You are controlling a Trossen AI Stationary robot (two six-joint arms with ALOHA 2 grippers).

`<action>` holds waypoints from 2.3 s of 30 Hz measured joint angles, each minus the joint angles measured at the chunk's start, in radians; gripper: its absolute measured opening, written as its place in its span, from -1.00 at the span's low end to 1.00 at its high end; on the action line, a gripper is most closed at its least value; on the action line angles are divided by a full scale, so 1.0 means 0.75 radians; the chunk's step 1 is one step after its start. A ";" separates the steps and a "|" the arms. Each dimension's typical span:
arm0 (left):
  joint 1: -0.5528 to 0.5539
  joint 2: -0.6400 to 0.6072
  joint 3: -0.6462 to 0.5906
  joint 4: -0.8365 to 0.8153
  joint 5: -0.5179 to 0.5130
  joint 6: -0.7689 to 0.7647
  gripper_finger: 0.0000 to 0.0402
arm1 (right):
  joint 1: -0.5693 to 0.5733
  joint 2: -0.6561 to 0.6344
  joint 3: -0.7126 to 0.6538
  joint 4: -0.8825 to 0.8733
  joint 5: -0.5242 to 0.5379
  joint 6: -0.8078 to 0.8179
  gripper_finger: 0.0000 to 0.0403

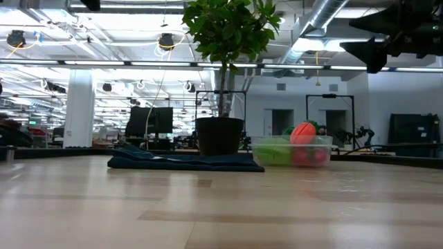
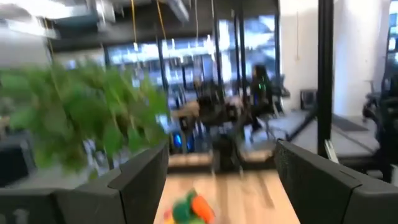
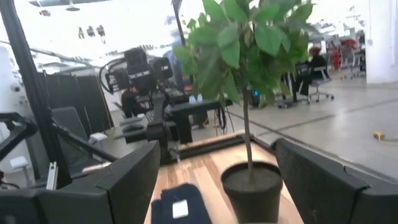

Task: Pick and placing Produce into tupperware
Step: Return to Home Position

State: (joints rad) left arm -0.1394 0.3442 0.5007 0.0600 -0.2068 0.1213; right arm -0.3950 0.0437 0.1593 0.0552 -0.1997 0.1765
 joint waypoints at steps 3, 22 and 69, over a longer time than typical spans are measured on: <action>0.000 0.023 0.000 -0.082 0.000 -0.089 0.40 | 0.000 0.000 0.000 -0.046 0.000 0.000 0.57; -0.001 -0.079 -0.001 -0.072 0.176 0.120 0.40 | 0.001 0.001 0.000 -0.094 0.000 0.000 0.57; 0.209 -0.439 -0.655 0.392 0.103 -0.068 0.40 | 0.001 0.003 0.000 -0.104 0.030 -0.037 0.57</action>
State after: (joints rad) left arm 0.0176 0.0147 0.0093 0.3538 -0.1292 0.0701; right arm -0.3946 0.0456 0.1593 -0.0227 -0.1776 0.1490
